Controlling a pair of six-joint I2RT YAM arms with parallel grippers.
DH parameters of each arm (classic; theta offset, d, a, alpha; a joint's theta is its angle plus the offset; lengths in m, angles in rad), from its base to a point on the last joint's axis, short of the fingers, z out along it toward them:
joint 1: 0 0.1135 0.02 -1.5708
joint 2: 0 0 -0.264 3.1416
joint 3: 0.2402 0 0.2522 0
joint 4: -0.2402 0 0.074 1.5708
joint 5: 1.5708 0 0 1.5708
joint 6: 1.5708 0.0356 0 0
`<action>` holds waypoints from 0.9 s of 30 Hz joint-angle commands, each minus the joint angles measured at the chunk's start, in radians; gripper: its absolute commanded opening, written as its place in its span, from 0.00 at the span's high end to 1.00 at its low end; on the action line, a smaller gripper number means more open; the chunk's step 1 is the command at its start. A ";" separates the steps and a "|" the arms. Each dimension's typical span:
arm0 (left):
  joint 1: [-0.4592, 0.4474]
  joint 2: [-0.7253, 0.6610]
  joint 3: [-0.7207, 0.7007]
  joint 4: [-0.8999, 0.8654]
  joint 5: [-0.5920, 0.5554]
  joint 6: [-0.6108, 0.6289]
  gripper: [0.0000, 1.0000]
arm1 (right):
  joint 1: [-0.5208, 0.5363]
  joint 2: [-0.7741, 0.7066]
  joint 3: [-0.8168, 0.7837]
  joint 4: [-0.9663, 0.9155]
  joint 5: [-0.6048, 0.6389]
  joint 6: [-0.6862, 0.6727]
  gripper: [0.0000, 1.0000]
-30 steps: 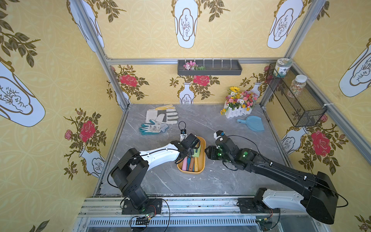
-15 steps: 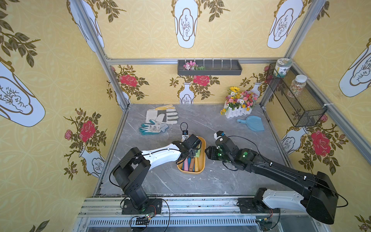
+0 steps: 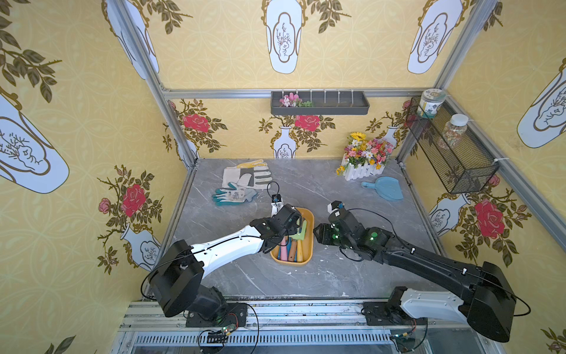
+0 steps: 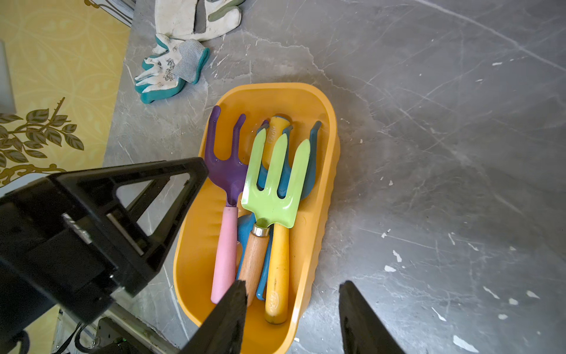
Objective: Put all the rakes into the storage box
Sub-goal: Place the rake in the storage box, then reset both arms
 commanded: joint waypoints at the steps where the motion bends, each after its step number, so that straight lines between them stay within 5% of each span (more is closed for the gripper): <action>1: -0.001 -0.021 -0.026 0.058 -0.024 -0.015 0.26 | -0.006 0.016 0.019 -0.041 0.044 0.019 0.47; 27: 0.001 -0.001 -0.040 0.150 -0.011 0.070 0.18 | -0.336 0.083 0.133 -0.295 0.139 -0.076 0.47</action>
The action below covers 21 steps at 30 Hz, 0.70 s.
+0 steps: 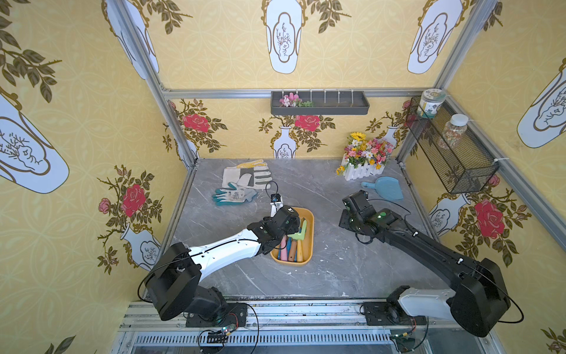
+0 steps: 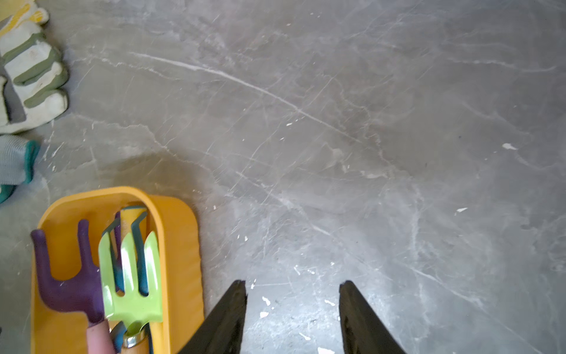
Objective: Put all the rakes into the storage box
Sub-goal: Reset both arms
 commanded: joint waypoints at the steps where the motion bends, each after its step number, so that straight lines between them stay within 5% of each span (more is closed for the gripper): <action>1: 0.001 0.012 0.008 0.015 -0.001 0.028 0.18 | -0.044 0.004 0.008 -0.026 0.004 -0.046 0.47; 8: 0.001 0.006 0.011 -0.001 -0.067 0.039 0.16 | -0.161 0.001 0.015 -0.043 -0.010 -0.110 0.46; 13: 0.038 -0.025 0.036 -0.082 -0.274 0.073 0.00 | -0.270 -0.002 0.022 -0.031 -0.020 -0.175 0.46; 18: 0.266 -0.135 -0.001 -0.040 -0.209 0.126 0.00 | -0.390 0.010 0.040 0.021 -0.038 -0.226 0.42; 21: 0.416 -0.218 -0.060 0.010 -0.198 0.126 0.00 | -0.422 -0.001 0.012 0.102 0.005 -0.259 0.27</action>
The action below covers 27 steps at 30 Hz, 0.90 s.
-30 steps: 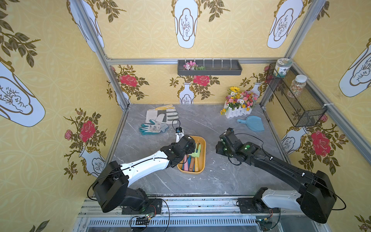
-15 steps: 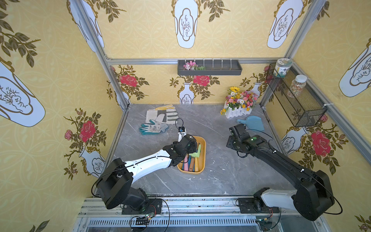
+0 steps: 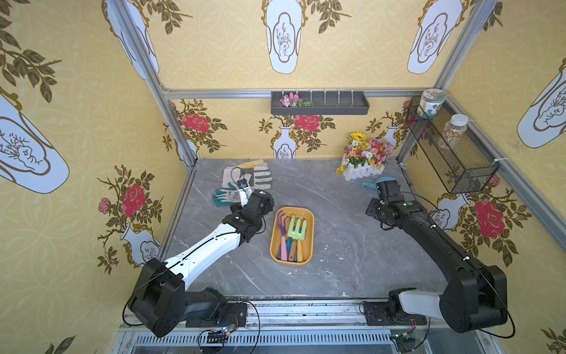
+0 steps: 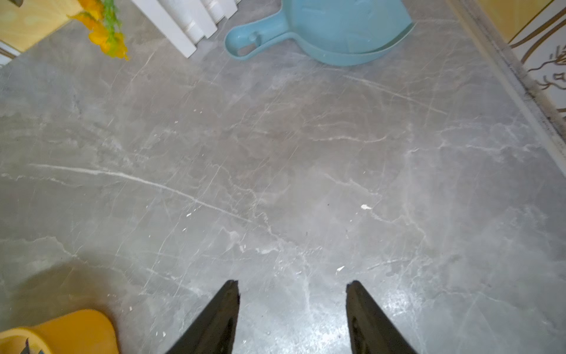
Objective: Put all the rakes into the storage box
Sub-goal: Reset both arms
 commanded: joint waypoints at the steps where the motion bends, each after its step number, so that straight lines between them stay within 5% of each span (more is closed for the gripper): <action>1: 0.121 -0.076 -0.083 0.089 -0.019 0.049 0.00 | -0.017 -0.017 -0.043 0.134 0.060 -0.090 0.22; 2: 0.147 -0.104 -0.133 0.161 -0.054 0.092 0.00 | -0.017 -0.025 -0.082 0.201 0.079 -0.117 0.03; 8: 0.191 -0.174 -0.423 0.601 -0.215 0.475 0.00 | -0.018 -0.007 -0.220 0.413 0.113 -0.301 0.03; 13: 0.255 -0.176 -0.530 0.755 -0.177 0.457 0.00 | -0.019 0.019 -0.353 0.665 0.124 -0.359 0.03; 18: 0.354 -0.173 -0.628 0.887 -0.146 0.276 0.00 | -0.022 0.149 -0.458 0.963 0.084 -0.463 0.03; 23: 0.371 -0.097 -0.689 1.073 -0.128 0.300 0.00 | -0.045 0.175 -0.503 1.094 -0.023 -0.543 0.03; 27: 0.370 -0.076 -0.692 1.128 -0.072 0.361 0.00 | -0.093 0.102 -0.773 1.494 -0.176 -0.560 0.03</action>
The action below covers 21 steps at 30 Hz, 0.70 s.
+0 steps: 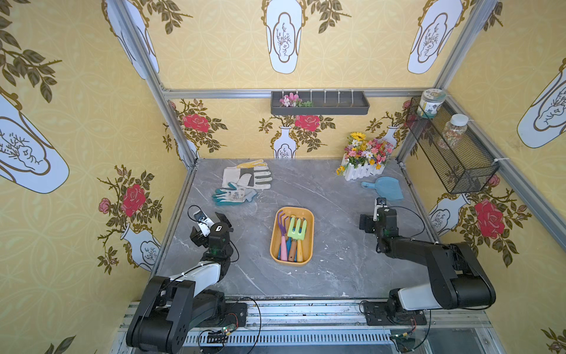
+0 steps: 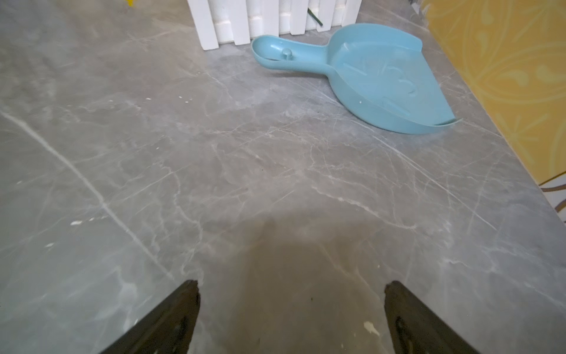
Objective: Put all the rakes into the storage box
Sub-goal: Reset both arms
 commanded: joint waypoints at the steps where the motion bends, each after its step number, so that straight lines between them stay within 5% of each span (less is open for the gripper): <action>1: 0.001 0.007 -0.009 0.127 0.048 0.045 0.00 | -0.033 0.027 -0.167 0.492 -0.170 -0.051 0.03; 8: 0.000 0.002 -0.036 0.195 0.084 0.087 0.00 | -0.010 0.015 -0.086 0.307 -0.160 -0.079 0.03; 13: 0.007 0.150 -0.078 0.460 0.180 0.182 0.00 | -0.010 0.023 -0.087 0.320 -0.156 -0.075 0.03; 21: 0.039 0.151 -0.041 0.366 0.264 0.170 0.00 | -0.011 0.028 -0.089 0.333 -0.155 -0.076 0.03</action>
